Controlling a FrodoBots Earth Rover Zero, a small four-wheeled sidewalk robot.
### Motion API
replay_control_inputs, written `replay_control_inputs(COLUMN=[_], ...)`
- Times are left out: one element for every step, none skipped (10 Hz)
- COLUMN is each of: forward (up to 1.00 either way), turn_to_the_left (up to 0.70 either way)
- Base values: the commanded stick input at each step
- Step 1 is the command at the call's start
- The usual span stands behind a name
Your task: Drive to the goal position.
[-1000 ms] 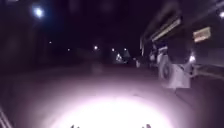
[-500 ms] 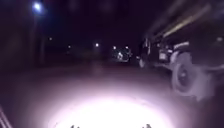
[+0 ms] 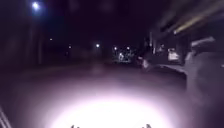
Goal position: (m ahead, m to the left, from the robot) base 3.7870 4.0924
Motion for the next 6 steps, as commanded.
replay_control_inputs(forward=[1.0,1.0,1.0,1.0,1.0,1.0], turn_to_the_left=[-0.28,-0.4,-0.4,-0.4,-0.23,0.0])
